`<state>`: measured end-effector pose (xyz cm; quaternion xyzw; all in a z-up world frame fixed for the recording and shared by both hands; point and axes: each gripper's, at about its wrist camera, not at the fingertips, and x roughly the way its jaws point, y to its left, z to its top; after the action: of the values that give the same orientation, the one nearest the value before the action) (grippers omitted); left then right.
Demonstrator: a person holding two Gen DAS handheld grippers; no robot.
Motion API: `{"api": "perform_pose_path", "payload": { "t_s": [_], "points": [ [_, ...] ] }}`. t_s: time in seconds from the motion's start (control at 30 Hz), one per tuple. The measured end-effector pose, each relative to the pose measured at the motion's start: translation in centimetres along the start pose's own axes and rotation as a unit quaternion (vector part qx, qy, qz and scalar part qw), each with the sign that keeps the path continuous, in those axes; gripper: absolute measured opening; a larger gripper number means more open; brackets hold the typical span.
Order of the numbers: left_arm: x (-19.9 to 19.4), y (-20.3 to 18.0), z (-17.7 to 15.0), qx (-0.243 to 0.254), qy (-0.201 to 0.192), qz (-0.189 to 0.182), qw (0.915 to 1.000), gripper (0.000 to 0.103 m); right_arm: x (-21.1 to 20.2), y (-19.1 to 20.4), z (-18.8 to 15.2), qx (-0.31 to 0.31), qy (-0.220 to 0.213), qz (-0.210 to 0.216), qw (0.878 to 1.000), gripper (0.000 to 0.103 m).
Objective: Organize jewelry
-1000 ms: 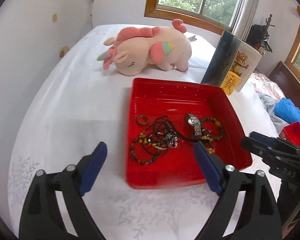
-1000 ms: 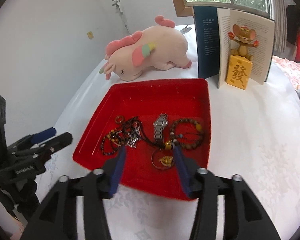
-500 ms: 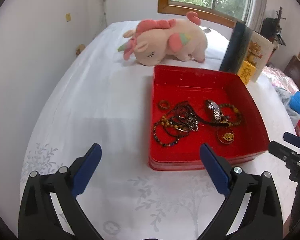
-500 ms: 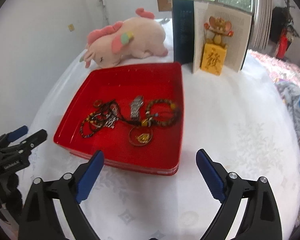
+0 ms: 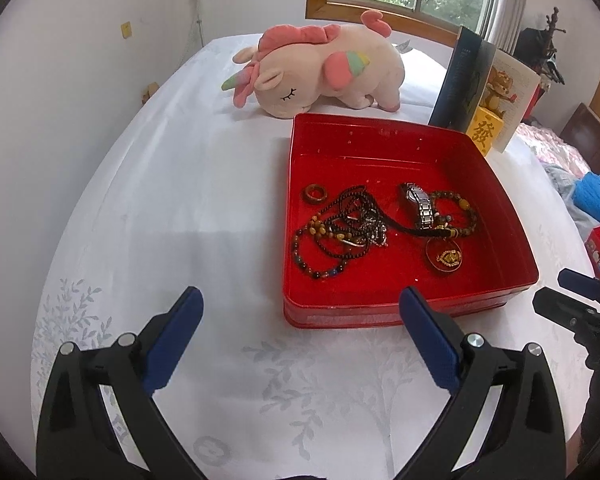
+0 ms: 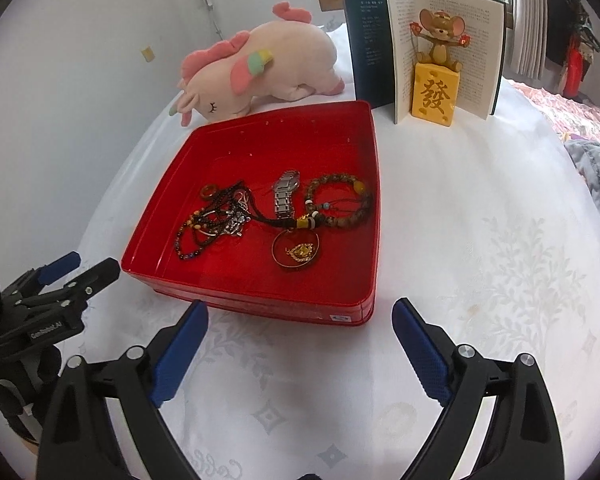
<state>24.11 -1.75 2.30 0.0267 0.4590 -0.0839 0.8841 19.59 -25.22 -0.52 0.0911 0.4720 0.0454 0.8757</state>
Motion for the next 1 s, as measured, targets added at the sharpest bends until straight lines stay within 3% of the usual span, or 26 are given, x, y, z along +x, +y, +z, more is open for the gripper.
{"api": "perform_pose_path", "payload": {
  "t_s": [1.0],
  "points": [
    [0.6,-0.1,-1.0,0.003,0.006,0.004,1.0000,0.098,1.0,0.3,-0.6,-0.010,0.003,-0.017,1.000,0.093]
  ]
}}
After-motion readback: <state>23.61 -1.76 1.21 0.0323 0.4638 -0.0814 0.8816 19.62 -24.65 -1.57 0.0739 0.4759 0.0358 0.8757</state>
